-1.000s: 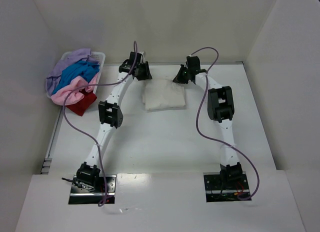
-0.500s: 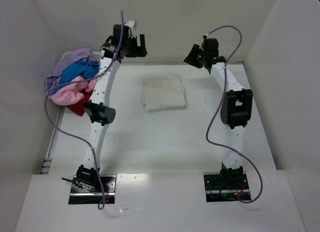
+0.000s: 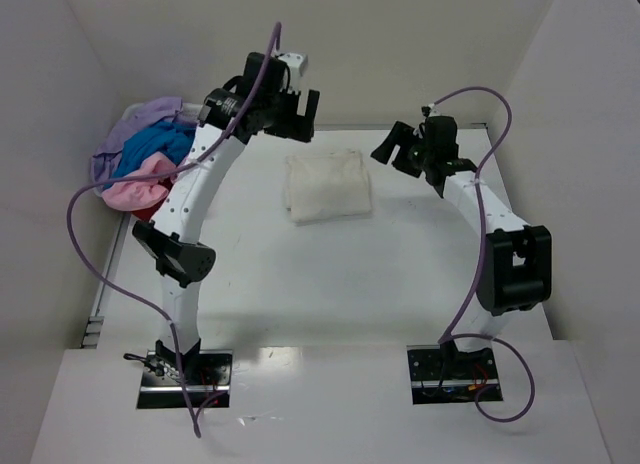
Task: Fold and stack the t-shirts
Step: Fold the long partially folded tshirt into a neat square, then put the neatly folded tshirt into the corner of the board with the right arm
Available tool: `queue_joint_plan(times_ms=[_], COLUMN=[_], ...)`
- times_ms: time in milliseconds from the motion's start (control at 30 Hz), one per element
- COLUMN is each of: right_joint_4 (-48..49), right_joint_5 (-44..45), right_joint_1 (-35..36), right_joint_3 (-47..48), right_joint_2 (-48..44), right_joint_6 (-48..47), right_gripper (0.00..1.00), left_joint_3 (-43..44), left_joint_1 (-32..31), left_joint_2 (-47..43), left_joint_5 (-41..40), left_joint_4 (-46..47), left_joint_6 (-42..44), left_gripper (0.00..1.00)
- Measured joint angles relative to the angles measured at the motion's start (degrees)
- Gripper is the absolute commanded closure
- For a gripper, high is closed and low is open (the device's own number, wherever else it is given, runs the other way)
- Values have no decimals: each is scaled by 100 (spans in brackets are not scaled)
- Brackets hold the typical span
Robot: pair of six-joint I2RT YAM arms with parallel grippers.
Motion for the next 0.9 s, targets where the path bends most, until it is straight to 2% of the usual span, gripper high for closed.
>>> queue_joint_plan(times_ms=[167,333,400,500,767,900], right_joint_4=[-116,-26,35,140,184,181], right_joint_5=[-15,-24,-72,-197,-540,-678], right_joint_1=[0,0,-20,-26,-26,-26], right_joint_3=[-426,-448,-448,-448,-343,-28], right_joint_2=[70,90,166,448,1462,1867], right_joint_6=[-11,-72,-92,-131,-205,-221], right_gripper=[16,13,12,9,8,8], left_joint_3=[-2197,-5029,-5908,-6846,-9357,-9722], left_joint_1=[-28,39,79,127,188,232], left_joint_2=[-962,-3075,-3926,-4693,-5396,-5729], left_joint_5=[-223,-210,-144,-31,295,284], left_joint_4=[380,1749,2332,3195,4966,5246], left_joint_6=[-72,-341,-503,-680,-892,-920], left_gripper=[0,0,0,0,0,0])
